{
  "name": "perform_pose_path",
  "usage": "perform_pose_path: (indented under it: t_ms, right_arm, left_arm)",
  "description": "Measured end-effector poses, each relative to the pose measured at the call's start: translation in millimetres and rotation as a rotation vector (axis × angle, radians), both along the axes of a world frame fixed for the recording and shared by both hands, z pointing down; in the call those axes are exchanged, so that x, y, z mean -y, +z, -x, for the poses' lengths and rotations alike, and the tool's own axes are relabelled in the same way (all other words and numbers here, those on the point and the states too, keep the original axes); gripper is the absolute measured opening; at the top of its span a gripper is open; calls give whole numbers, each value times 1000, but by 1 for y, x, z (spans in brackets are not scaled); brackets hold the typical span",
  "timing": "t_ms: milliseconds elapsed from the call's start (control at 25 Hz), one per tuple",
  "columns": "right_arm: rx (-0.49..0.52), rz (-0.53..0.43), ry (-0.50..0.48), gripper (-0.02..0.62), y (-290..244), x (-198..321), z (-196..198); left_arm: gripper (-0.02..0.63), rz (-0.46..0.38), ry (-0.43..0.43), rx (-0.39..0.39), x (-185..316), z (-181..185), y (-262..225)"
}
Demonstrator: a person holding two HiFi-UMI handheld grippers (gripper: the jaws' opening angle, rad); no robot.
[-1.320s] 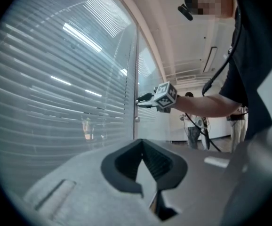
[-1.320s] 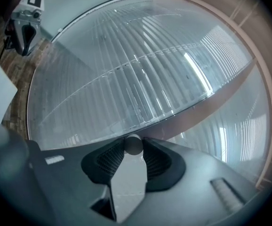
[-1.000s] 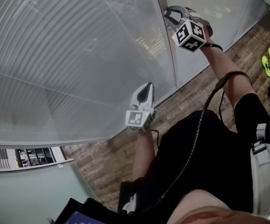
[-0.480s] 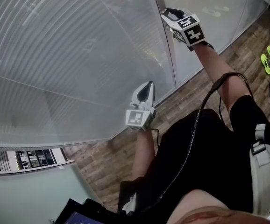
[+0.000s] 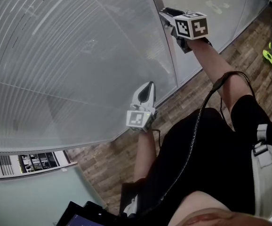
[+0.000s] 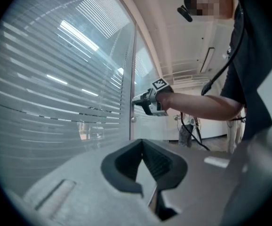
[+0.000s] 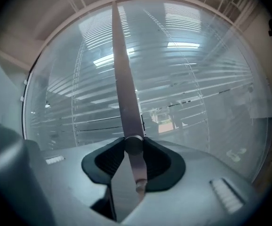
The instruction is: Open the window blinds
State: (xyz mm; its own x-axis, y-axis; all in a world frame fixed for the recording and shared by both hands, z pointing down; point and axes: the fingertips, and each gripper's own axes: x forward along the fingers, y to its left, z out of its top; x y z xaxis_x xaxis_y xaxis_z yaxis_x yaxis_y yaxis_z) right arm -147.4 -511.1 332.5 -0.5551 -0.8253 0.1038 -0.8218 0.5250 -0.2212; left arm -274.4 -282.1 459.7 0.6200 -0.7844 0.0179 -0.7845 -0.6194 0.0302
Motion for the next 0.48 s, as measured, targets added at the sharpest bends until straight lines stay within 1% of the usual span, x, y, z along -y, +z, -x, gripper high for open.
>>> perform_pose_path:
  t_ms: [200,480]
  right_arm:
    - [54,20,-7,124,-4,-1,1]
    - [51,23,-30,124,-6,1,5]
  left_arm:
    - [3,-1,-4,2,-1,1,-2]
    - [2,14,-11,16,-2,-10,-4]
